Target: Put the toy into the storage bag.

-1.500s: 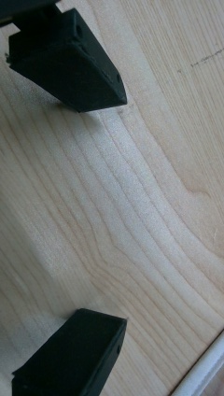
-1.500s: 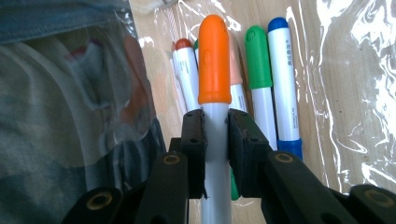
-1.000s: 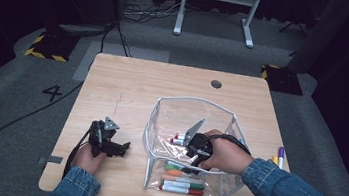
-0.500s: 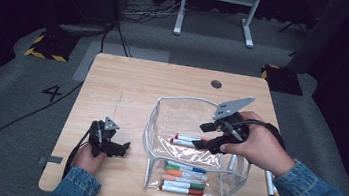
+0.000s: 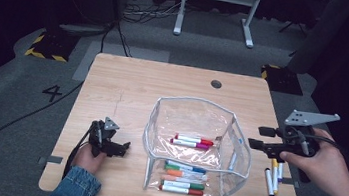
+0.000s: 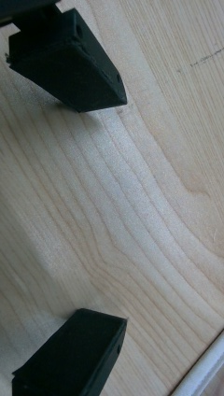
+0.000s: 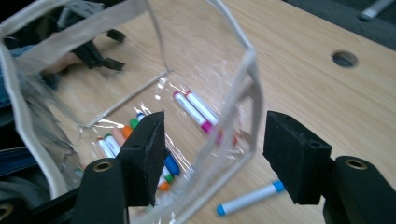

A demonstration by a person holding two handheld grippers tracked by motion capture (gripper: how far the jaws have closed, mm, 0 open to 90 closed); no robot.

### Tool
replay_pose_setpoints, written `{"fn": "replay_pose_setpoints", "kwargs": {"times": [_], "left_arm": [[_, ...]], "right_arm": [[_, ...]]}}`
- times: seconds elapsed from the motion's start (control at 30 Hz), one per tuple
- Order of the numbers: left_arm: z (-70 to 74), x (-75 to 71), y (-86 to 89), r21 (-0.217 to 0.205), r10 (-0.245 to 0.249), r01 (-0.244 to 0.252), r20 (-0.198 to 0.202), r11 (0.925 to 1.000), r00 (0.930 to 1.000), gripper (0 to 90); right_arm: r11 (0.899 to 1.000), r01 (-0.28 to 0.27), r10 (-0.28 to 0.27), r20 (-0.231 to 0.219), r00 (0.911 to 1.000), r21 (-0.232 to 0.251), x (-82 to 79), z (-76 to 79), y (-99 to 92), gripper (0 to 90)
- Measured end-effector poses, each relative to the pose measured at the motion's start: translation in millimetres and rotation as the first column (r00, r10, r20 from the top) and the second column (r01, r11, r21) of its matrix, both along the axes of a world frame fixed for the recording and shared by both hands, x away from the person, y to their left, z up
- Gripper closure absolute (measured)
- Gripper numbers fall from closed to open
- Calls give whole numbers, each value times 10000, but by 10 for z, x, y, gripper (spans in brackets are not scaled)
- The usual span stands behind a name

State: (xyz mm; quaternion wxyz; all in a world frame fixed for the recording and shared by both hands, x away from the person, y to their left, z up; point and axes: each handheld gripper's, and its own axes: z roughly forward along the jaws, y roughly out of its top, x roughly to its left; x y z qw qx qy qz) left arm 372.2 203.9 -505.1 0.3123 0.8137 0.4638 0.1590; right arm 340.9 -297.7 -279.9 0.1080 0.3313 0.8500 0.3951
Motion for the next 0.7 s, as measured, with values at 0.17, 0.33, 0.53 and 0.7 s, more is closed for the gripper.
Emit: {"fn": "replay_pose_setpoints", "kwargs": {"times": [0.17,0.33,0.53,0.7], "left_arm": [[0,0,0,4,-1,1,4,10000,10000,0],[0,0,0,3,2,-2,2,10000,10000,0],[-1,2,2,16,-17,17,38,10000,10000,0],[-1,1,0,4,-10,10,17,10000,10000,0]], "right_arm": [[9936,1127,-1128,-437,9927,-52,47,-301,-298,388],[9859,1667,-1674,-907,9817,-161,193,-662,-368,374],[9791,1994,-2028,-1310,9704,-393,363,-1104,-350,359],[9687,2386,-2468,-1652,9549,-679,495,-1475,-294,343]]}}
